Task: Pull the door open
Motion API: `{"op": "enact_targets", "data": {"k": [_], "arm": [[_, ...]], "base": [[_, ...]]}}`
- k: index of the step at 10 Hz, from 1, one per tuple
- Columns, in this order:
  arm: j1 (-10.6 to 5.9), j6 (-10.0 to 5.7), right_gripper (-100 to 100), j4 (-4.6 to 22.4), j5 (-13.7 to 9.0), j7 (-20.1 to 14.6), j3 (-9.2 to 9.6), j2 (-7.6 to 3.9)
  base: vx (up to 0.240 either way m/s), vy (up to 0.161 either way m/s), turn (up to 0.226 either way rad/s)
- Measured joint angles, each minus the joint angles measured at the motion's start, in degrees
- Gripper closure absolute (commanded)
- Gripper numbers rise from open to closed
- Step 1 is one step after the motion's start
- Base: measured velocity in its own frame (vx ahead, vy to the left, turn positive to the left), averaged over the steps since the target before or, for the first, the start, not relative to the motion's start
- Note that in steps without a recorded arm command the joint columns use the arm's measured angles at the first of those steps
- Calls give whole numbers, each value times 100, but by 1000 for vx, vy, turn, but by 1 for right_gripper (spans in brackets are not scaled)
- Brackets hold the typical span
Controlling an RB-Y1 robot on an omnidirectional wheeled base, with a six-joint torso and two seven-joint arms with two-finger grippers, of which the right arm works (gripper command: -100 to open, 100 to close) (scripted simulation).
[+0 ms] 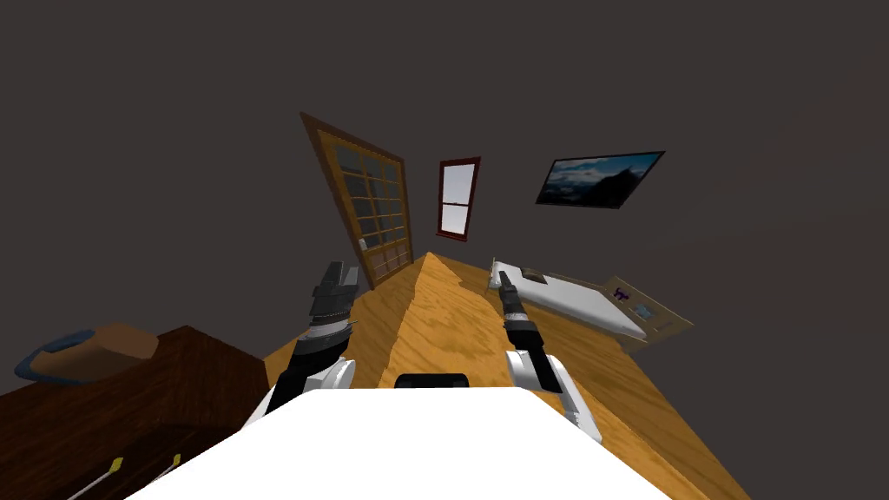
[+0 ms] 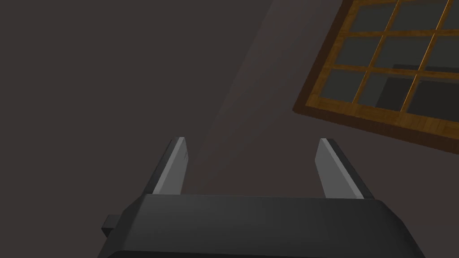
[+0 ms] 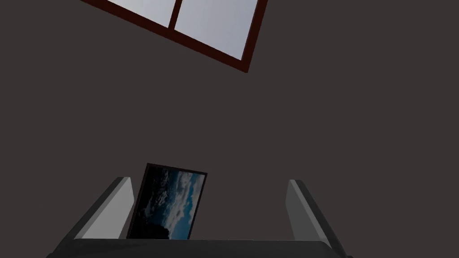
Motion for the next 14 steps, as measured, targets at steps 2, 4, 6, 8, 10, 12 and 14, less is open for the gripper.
{"op": "enact_targets", "data": {"k": [2,4,6,8,10,12,14], "arm": [[-18,92,-100,106,165,181,11,7],[-21,199,-100,171,303,329,-9,-37],[-19,281,-100,269,461,502,-4,-38],[-50,356,-100,410,610,661,-34,-68],[-86,503,-100,504,782,842,-44,-90],[-51,600,-100,576,964,1039,-37,-84],[-57,693,-100,689,1124,1209,-64,-121]], "base": [[-69,40,-285],[-79,42,-321],[-82,37,-350],[-59,55,-363],[-47,59,-312],[-52,63,-379],[-58,51,-329]]}}
